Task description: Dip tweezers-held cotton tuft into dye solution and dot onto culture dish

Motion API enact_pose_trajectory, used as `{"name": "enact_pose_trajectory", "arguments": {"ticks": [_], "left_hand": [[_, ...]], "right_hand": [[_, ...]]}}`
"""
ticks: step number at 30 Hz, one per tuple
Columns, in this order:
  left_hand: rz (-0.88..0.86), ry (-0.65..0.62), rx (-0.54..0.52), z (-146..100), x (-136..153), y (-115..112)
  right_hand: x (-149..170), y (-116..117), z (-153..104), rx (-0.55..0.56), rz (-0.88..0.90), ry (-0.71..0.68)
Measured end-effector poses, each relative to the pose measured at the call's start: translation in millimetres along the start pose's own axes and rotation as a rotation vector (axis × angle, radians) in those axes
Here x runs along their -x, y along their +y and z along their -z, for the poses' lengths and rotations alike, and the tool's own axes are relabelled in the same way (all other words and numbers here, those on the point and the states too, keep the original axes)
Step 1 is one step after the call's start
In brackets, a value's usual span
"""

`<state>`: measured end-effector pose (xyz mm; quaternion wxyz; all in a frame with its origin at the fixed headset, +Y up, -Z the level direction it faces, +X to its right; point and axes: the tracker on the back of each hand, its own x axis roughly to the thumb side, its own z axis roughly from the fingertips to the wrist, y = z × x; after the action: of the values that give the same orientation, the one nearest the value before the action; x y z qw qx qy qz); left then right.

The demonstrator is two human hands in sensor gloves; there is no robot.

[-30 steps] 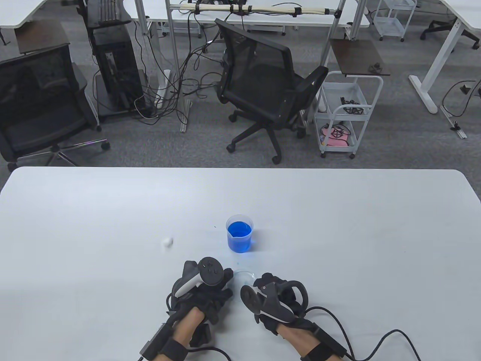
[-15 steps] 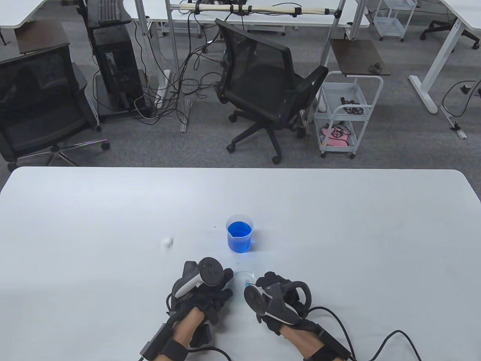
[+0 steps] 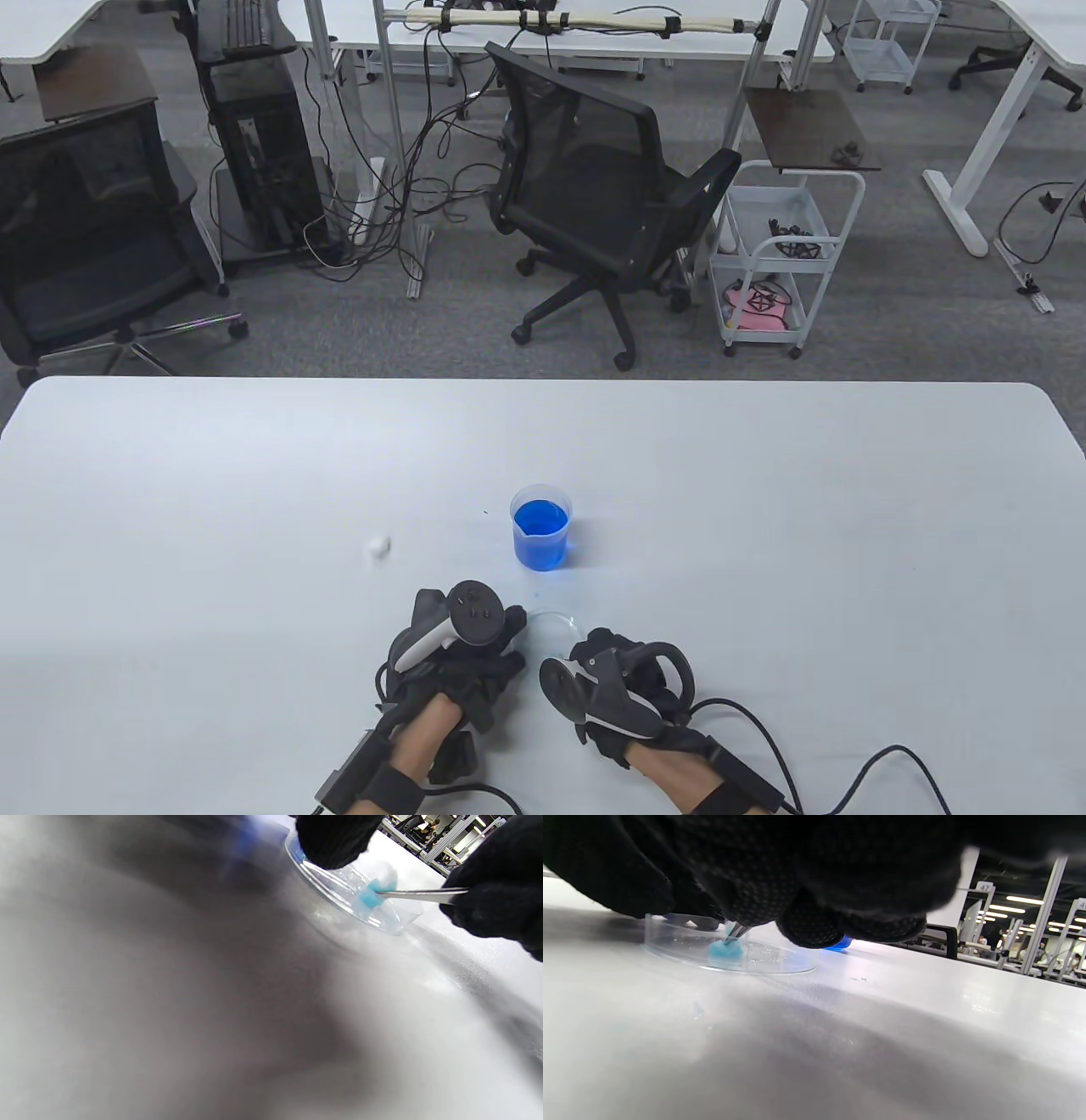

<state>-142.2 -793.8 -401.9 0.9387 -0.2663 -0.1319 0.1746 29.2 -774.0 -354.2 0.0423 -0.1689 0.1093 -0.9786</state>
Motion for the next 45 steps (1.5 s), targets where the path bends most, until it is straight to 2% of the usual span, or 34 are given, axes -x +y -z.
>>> {"name": "enact_pose_trajectory", "arguments": {"ticks": [8,17,28,38,45], "left_hand": [[0.0,0.0,0.0,0.0,0.0,0.0],[-0.003,0.0,0.0,-0.1,-0.1,-0.4],[-0.001,-0.002,0.002,0.1,-0.4,-0.8],[0.003,-0.002,0.001,-0.2,-1.0,-1.8],[0.005,-0.003,0.001,0.0,-1.4,-2.0]], "right_hand": [[8.6,-25.5,-0.9,0.099,0.065,0.032],[-6.1,2.3,6.0,0.002,-0.001,-0.015],[7.9,-16.0,17.0,0.083,0.047,0.061],[2.6,8.8,22.6,-0.002,-0.019,0.037],[10.7,-2.9,27.1,0.056,0.01,0.08]]}}
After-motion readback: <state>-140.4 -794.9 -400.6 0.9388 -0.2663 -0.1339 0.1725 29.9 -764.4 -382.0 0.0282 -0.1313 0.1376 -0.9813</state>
